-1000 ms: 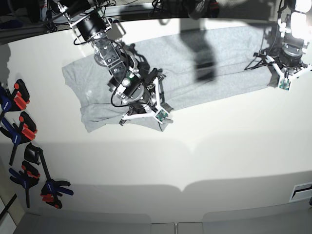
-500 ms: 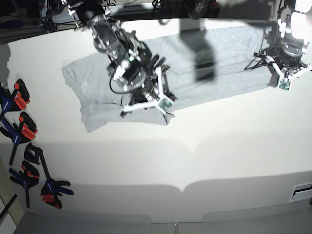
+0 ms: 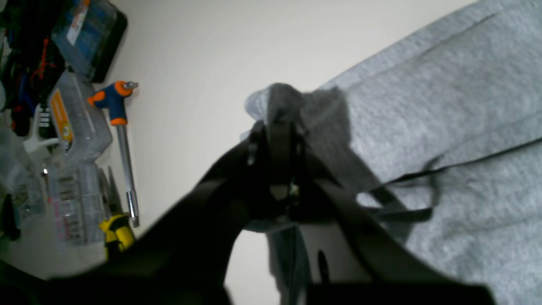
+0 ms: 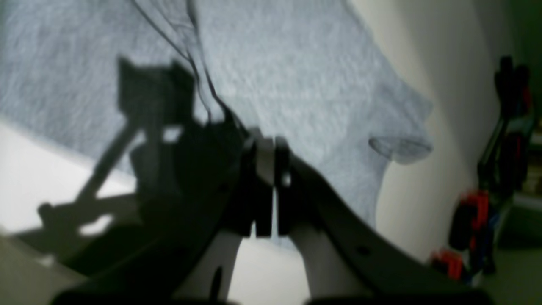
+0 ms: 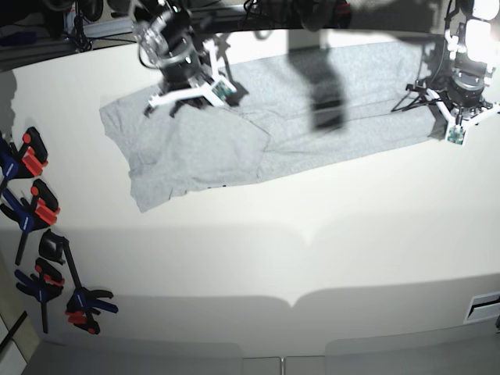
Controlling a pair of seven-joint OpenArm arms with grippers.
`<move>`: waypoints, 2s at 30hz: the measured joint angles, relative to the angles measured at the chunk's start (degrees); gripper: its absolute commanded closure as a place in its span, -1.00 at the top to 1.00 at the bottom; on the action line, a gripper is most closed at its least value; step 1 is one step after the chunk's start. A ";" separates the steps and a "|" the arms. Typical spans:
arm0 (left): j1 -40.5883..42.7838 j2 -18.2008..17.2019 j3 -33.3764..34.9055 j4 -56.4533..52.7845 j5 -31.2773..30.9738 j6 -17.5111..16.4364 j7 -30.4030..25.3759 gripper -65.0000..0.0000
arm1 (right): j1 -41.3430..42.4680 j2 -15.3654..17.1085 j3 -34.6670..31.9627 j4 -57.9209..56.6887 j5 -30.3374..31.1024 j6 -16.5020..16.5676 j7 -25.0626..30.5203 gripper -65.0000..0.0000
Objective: Fold the T-shirt properly
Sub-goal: 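Release the fold and raise the right gripper toward the collar, then lower the left gripper onto the collar corner of the shirt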
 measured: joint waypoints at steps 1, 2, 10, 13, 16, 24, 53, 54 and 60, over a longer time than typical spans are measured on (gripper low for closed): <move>0.00 0.00 0.00 0.00 0.07 0.00 0.00 -1.00 | -1.31 0.92 0.00 1.03 -0.26 -0.92 -0.17 -1.00; 0.00 0.00 0.00 0.00 0.02 0.00 0.00 -1.00 | -2.62 1.77 0.00 2.05 -0.74 -1.64 -0.42 -1.00; -0.02 -0.02 0.00 0.00 0.09 0.00 0.00 -1.00 | -10.86 6.73 0.00 7.41 -7.56 -7.13 -4.74 -1.00; -0.02 -0.02 0.00 0.00 0.11 0.00 -0.87 -1.00 | -12.00 8.44 0.00 7.54 -8.79 -9.51 -6.03 -1.00; -0.02 -0.02 0.00 0.00 0.09 0.00 -1.86 -1.00 | -12.48 10.08 0.00 7.58 -8.79 -11.10 -7.91 -1.00; -0.02 -0.02 0.00 0.00 0.11 0.00 -1.88 -1.00 | -12.46 10.82 0.44 7.58 -11.54 -11.30 -11.56 -1.00; -0.35 -0.02 0.00 -16.46 -15.39 -11.65 -6.62 -0.72 | -12.46 10.82 0.42 7.58 -11.54 -11.32 -10.45 -1.00; -0.35 -0.02 0.00 -16.46 -15.21 -12.39 -6.88 -0.72 | -12.46 10.82 0.42 7.58 -11.54 -11.32 -10.16 -1.00; -0.66 -0.02 0.00 -15.28 -15.41 -14.88 -8.35 -0.45 | -12.46 10.82 0.44 7.58 -11.54 -11.32 -9.79 -1.00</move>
